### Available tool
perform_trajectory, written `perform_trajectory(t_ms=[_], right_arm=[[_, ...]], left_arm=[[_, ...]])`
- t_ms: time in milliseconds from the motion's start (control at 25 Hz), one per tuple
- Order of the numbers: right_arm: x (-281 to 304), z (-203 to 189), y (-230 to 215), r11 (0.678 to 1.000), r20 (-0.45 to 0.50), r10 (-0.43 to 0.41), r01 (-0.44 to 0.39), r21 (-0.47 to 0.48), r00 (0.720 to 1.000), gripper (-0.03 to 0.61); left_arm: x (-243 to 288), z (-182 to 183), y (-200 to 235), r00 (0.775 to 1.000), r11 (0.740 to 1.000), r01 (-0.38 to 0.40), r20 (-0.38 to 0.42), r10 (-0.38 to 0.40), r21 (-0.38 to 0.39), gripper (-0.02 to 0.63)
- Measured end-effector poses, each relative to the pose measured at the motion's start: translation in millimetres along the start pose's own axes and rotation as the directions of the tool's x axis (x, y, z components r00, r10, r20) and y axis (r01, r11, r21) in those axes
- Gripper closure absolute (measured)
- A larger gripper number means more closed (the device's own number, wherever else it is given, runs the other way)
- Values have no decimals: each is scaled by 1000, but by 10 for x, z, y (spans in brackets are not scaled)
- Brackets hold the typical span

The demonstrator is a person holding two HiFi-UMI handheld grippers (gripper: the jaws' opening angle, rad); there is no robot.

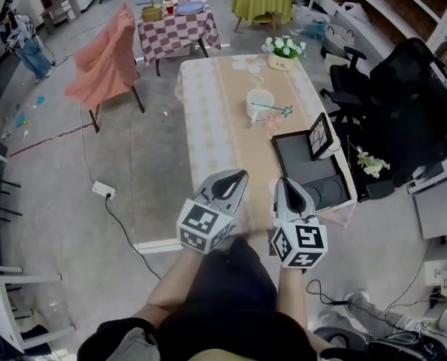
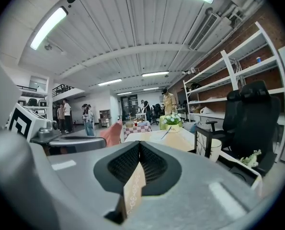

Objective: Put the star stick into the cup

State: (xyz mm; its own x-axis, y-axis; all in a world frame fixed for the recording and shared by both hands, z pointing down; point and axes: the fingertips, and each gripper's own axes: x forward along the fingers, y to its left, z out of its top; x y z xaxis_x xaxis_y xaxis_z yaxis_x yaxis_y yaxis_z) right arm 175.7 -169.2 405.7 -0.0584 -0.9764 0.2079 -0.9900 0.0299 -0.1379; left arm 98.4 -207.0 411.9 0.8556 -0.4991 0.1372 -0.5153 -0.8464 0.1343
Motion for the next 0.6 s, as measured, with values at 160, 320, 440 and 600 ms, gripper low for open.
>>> perform_trajectory(t_ms=[160, 320, 440, 600], right_arm=[[-38, -20, 27, 1000, 0, -5, 5, -8, 1000, 574], [-38, -33, 60, 1000, 0, -4, 4, -7, 1000, 574], [-23, -39, 68, 1000, -3, -5, 5, -4, 1000, 574], [-7, -46, 68, 1000, -3, -8, 8, -3, 1000, 574]], left_arm=[[-57, -42, -22, 1000, 1000, 6, -6, -6, 0, 604], [-91, -53, -4, 1000, 1000, 3, -7, -3, -2, 604], [-97, -53, 26, 1000, 1000, -1, -7, 1, -4, 604], [-108, -59, 54, 1000, 1000, -6, -5, 6, -6, 604]])
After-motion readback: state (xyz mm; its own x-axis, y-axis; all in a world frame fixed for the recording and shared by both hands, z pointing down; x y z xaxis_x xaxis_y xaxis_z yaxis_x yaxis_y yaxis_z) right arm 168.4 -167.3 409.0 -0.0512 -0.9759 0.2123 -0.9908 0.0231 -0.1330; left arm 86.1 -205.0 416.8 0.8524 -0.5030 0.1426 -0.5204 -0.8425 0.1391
